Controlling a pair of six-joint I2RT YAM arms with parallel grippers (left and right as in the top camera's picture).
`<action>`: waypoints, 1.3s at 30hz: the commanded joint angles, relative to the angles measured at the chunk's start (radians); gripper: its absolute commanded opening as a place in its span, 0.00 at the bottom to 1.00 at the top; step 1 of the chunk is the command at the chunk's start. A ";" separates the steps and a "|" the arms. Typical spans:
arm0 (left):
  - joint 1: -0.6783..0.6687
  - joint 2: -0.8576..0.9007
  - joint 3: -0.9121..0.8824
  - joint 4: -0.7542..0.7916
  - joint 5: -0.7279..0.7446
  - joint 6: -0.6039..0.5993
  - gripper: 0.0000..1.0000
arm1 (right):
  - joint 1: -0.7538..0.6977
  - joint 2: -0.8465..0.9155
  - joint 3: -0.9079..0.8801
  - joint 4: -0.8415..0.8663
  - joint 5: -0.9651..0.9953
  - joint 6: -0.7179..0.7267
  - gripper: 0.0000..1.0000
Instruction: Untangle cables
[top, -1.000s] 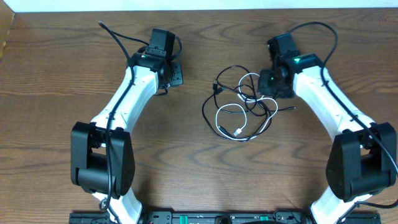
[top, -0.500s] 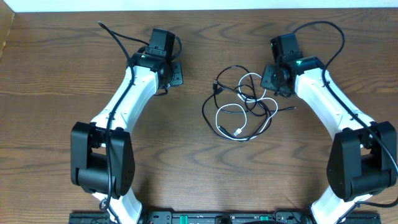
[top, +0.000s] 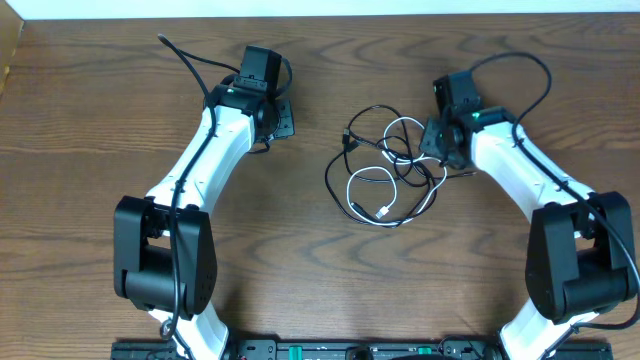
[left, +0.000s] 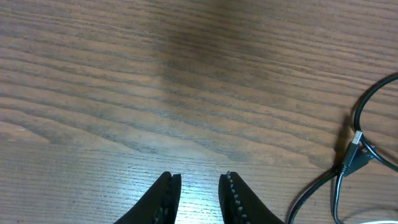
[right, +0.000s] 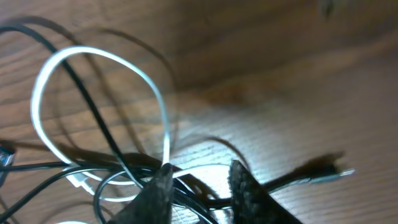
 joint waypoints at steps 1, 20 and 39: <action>0.002 0.006 -0.005 -0.002 -0.013 0.016 0.26 | 0.000 0.006 -0.048 0.029 -0.024 0.133 0.22; 0.002 0.006 -0.005 -0.002 -0.013 0.016 0.27 | -0.033 0.006 -0.124 0.132 -0.119 0.355 0.29; 0.002 0.006 -0.005 0.001 -0.012 0.013 0.27 | -0.022 0.007 -0.225 0.238 -0.046 0.967 0.43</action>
